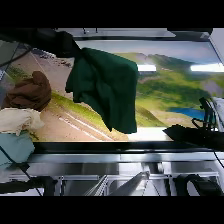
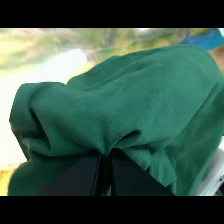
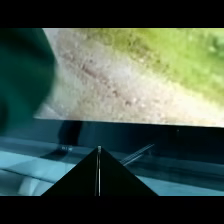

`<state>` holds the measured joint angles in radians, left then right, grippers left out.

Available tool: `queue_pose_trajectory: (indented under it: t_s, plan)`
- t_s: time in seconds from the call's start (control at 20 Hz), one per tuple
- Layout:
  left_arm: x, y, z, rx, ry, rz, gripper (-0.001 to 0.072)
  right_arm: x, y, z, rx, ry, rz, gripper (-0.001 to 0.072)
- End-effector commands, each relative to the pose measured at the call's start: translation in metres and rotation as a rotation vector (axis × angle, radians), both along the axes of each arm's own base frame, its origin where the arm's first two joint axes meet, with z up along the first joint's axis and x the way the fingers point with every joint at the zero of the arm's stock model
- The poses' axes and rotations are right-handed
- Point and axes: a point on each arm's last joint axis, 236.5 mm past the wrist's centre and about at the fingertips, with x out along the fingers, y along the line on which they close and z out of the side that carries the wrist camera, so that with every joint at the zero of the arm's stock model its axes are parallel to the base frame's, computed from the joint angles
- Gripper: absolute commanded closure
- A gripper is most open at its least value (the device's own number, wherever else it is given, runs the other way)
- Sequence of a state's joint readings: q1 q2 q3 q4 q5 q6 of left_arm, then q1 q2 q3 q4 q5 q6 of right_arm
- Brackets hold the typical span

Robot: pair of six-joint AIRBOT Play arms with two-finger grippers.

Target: Fold the shirts.

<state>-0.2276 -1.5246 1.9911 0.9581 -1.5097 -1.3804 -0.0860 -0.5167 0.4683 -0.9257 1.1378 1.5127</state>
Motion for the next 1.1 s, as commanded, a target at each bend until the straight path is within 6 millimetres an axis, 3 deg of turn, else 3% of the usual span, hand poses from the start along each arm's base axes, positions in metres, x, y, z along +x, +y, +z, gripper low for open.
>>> queue_pose_trajectory:
  t_s: [0.0, 0.05, 0.1, 0.15, 0.2, 0.35, 0.5, 0.6, 0.65, 0.8, 1.05]
  plan:
    - [-0.016, -0.025, -0.041, 0.065, 0.145, -0.042, 0.0617, 0.015, -0.005, 0.000, -0.006, -0.031, -0.039, 0.0685]
    - [-0.023, -0.027, -0.055, 0.094, 0.195, -0.070, 0.0359, 0.015, -0.005, -0.001, -0.002, -0.027, -0.038, 0.0677]
    - [-0.031, -0.025, -0.068, 0.128, 0.250, -0.099, 0.0138, 0.012, -0.004, -0.002, -0.001, -0.017, -0.032, 0.0527]
    - [-0.041, -0.015, -0.082, 0.178, 0.323, -0.119, -0.0006, 0.010, -0.003, -0.003, 0.001, -0.006, -0.025, 0.0281]
    - [-0.042, -0.004, -0.091, 0.212, 0.366, -0.093, -0.0006, 0.007, -0.001, -0.004, 0.007, 0.009, -0.015, 0.0231]
    - [-0.046, 0.042, -0.127, 0.265, 0.471, 0.017, -0.0006, -0.004, 0.005, -0.007, 0.016, 0.040, 0.027, 0.0230]
    - [-0.068, 0.087, -0.187, 0.283, 0.556, 0.121, -0.0006, -0.002, 0.010, -0.017, 0.034, 0.058, 0.053, 0.0229]
    - [-0.090, 0.106, -0.235, 0.259, 0.615, 0.191, -0.0005, 0.009, 0.009, -0.037, 0.000, 0.052, 0.081, 0.0202]
    - [-0.101, 0.113, -0.256, 0.258, 0.647, 0.212, -0.0004, 0.020, 0.011, -0.046, -0.013, 0.035, 0.101, 0.0077]
    - [-0.119, 0.104, -0.295, 0.182, 0.694, 0.192, 0.0012, 0.041, 0.045, -0.074, 0.064, 0.048, 0.179, 0.0066]
    - [-0.103, 0.108, -0.336, 0.198, 0.712, 0.194, 0.0012, 0.040, 0.105, -0.125, 0.085, 0.189, 0.403, 0.0073]
